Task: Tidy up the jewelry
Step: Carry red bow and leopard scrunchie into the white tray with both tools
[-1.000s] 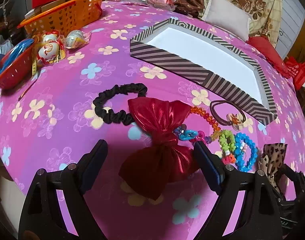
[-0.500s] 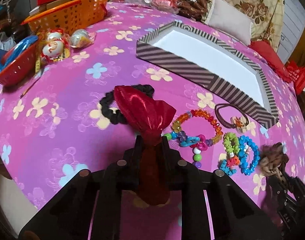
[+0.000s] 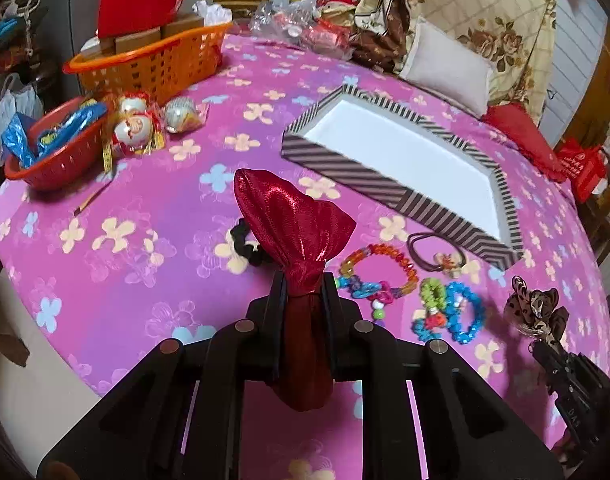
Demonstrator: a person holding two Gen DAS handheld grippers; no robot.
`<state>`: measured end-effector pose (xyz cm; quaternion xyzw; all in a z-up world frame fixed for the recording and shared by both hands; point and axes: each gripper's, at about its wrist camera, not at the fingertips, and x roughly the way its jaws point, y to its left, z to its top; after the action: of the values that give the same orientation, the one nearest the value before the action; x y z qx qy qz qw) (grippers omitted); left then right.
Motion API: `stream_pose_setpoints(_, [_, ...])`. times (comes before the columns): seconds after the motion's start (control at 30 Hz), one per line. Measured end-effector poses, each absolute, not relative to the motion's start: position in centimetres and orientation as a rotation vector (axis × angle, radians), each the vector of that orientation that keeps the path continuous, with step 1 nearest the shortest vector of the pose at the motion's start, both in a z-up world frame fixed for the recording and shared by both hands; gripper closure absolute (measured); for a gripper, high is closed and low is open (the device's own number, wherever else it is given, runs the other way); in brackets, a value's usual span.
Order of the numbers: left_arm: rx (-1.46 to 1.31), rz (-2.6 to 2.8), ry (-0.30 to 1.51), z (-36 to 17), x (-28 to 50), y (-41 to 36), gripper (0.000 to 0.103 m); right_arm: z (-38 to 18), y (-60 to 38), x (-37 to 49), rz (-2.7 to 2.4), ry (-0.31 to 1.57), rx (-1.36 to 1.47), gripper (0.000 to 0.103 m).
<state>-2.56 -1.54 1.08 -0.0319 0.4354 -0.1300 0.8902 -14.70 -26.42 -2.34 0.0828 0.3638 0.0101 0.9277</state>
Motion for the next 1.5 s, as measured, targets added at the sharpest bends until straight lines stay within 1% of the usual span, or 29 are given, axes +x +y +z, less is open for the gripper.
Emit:
stream_pose_setpoints(0.33, [-0.05, -0.317, 0.865, 3.2, -3.5, -2.5, 0.088, -0.4, -26.1, -14.9, 0.03, 0.709, 0.165, 0.089])
stream_pose_setpoints(0.7, [-0.014, -0.333, 0.852, 3.8, -2.6, -4.6, 0.088, 1.3, -27.1, -13.3, 0.008, 0.681, 0.157, 0.089])
stream_pose_setpoints(1.1, [0.043, -0.345, 0.816, 4.8, 0.6, -8.3, 0.088, 1.3, -28.6, -9.0, -0.013, 0.694, 0.148, 0.089])
stream_pose_setpoints(1.5, [0.075, -0.342, 0.832, 4.7, 6.3, -10.7, 0.088, 1.3, -30.4, -3.0, -0.01, 0.725, 0.144, 0.089])
